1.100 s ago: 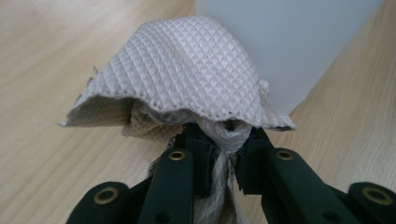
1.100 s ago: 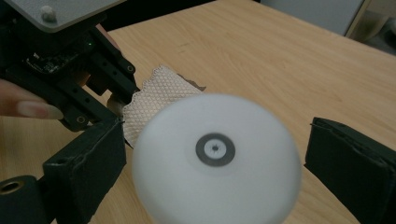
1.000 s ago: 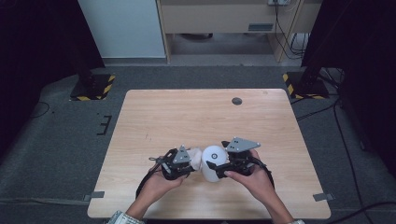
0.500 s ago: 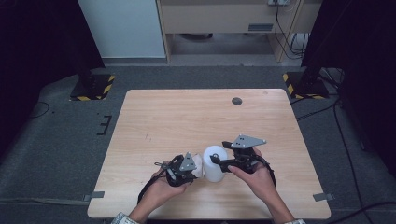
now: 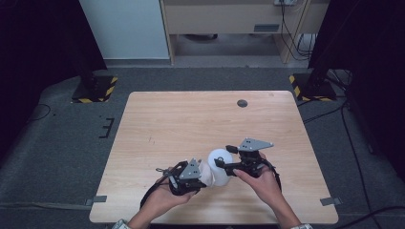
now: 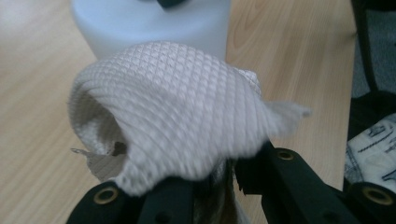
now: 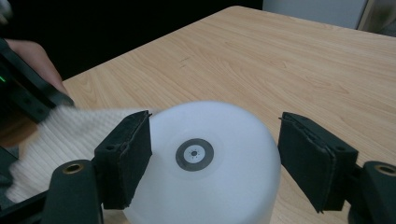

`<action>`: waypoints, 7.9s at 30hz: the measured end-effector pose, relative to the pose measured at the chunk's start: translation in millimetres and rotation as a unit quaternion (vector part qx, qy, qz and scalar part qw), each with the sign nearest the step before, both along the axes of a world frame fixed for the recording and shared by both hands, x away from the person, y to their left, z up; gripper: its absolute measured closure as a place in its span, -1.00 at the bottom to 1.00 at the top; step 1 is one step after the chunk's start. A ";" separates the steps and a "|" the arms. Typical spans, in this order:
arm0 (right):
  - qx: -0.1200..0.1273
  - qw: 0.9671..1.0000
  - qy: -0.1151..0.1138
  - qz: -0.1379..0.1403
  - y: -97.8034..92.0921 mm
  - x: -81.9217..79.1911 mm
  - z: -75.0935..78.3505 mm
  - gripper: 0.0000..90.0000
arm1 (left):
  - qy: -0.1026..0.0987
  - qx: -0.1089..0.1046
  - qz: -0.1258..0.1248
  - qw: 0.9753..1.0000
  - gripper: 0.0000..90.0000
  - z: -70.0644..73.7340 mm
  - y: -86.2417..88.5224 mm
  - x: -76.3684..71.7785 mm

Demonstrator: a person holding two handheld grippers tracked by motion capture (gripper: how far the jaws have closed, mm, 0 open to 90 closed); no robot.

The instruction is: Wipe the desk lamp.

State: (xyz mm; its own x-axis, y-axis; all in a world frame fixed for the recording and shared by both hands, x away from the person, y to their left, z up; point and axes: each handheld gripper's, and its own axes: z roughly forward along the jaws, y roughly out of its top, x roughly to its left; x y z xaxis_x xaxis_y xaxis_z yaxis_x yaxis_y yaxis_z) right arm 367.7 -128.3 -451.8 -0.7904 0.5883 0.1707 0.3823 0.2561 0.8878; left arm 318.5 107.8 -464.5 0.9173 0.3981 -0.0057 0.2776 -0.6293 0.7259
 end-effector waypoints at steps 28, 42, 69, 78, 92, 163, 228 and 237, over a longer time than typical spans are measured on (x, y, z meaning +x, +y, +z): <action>-0.006 1.000 -0.005 0.001 0.8 0.3 1.3 -0.41 | -0.025 -0.054 -0.030 0.998 0.72 5.0 -20.7 -9.4; -0.007 1.000 -0.007 0.001 0.6 0.5 1.1 -0.41 | -0.005 -0.016 -0.019 1.000 0.71 -8.3 -16.7 1.4; -0.006 1.000 -0.011 -0.007 -0.9 1.9 0.8 -0.41 | -0.001 -0.043 -0.003 0.999 0.71 3.1 -22.3 1.9; -0.006 1.000 -0.011 -0.006 -0.9 2.0 0.8 -0.41 | 0.006 0.028 -0.010 1.000 0.71 -23.4 -35.4 4.1; -0.005 1.000 -0.010 -0.005 -1.0 2.2 0.7 -0.41 | -0.005 -0.001 -0.014 1.000 0.70 -15.8 -50.2 2.9; -0.007 1.000 -0.013 -0.004 -1.2 2.1 0.7 -0.41 | 0.015 0.045 -0.014 0.999 0.68 -26.8 -43.1 6.7; -0.101 0.992 -0.025 -0.070 -91.8 -59.0 -6.8 0.23 | 0.016 0.040 -0.019 0.999 0.65 -52.7 -114.2 -20.5; -0.126 0.991 -0.004 -0.044 -83.2 -59.8 -20.2 0.21 | 0.018 0.050 -0.018 0.998 -0.04 -53.2 -102.5 -23.6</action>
